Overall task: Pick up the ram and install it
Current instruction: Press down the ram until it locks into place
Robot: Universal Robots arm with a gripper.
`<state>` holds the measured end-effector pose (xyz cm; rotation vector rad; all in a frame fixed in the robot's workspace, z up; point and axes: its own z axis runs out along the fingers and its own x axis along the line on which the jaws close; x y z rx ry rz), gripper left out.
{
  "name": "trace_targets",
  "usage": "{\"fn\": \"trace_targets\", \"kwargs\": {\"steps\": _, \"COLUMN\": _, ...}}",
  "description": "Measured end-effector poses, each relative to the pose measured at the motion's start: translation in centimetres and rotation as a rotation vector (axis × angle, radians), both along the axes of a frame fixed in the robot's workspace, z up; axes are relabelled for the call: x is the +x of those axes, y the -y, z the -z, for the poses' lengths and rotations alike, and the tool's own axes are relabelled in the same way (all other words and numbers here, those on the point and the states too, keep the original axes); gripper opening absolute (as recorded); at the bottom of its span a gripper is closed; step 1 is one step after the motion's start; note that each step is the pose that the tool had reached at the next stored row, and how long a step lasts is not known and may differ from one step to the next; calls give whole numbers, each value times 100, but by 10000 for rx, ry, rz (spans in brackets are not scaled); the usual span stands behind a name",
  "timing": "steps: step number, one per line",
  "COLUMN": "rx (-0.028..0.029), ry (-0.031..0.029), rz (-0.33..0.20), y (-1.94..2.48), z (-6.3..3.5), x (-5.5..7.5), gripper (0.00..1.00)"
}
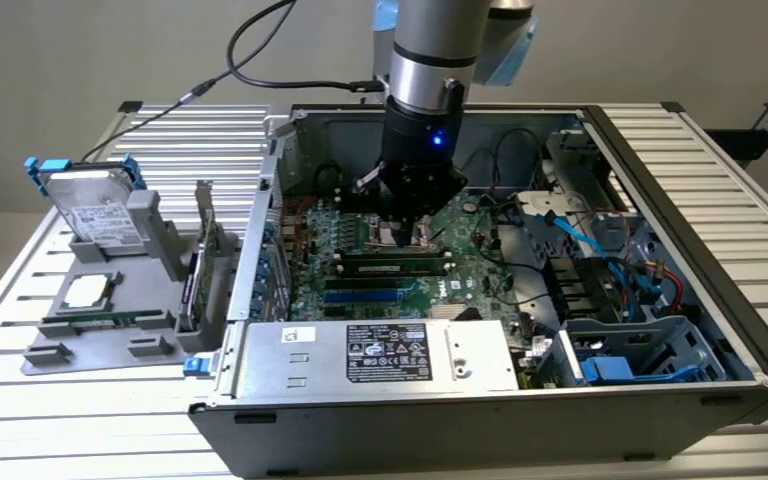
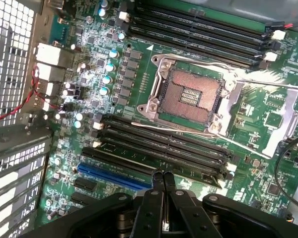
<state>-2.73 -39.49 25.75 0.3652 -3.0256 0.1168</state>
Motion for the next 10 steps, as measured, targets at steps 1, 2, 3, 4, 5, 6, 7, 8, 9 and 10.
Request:
{"fn": "trace_targets", "kwargs": {"steps": 1, "rx": 0, "ry": 18, "rz": 124, "y": 0, "z": 0, "x": 0, "gripper": 10}}
{"fn": "trace_targets", "kwargs": {"steps": 2, "rx": 1, "ry": 39, "rz": 235, "y": 0, "z": 0, "x": 1, "gripper": 10}}
{"fn": "trace_targets", "kwargs": {"steps": 3, "rx": 1, "ry": 60, "rz": 346, "y": 0, "z": 0, "x": 1, "gripper": 10}}
{"fn": "trace_targets", "kwargs": {"steps": 4, "rx": 1, "ry": 79, "rz": 458, "y": 0, "z": 0, "x": 0, "gripper": 10}}
{"fn": "trace_targets", "kwargs": {"steps": 5, "rx": 2, "ry": 95, "rz": 574, "y": 0, "z": 1, "x": 0, "gripper": 10}}
{"fn": "trace_targets", "kwargs": {"steps": 6, "rx": 0, "ry": 110, "rz": 689, "y": 0, "z": 0, "x": 0, "gripper": 10}}
{"fn": "trace_targets", "kwargs": {"steps": 7, "rx": 0, "ry": 122, "rz": 810, "y": 0, "z": 0, "x": 0, "gripper": 10}}
{"fn": "trace_targets", "kwargs": {"steps": 8, "rx": -2, "ry": 128, "rz": 934, "y": 0, "z": 0, "x": 0, "gripper": 10}}
{"fn": "trace_targets", "kwargs": {"steps": 9, "rx": -3, "ry": 132, "rz": 1051, "y": 0, "z": -1, "x": 0, "gripper": 10}}
{"fn": "trace_targets", "kwargs": {"steps": 10, "rx": -5, "ry": 136, "rz": 1173, "y": 0, "z": -1, "x": 0, "gripper": 10}}
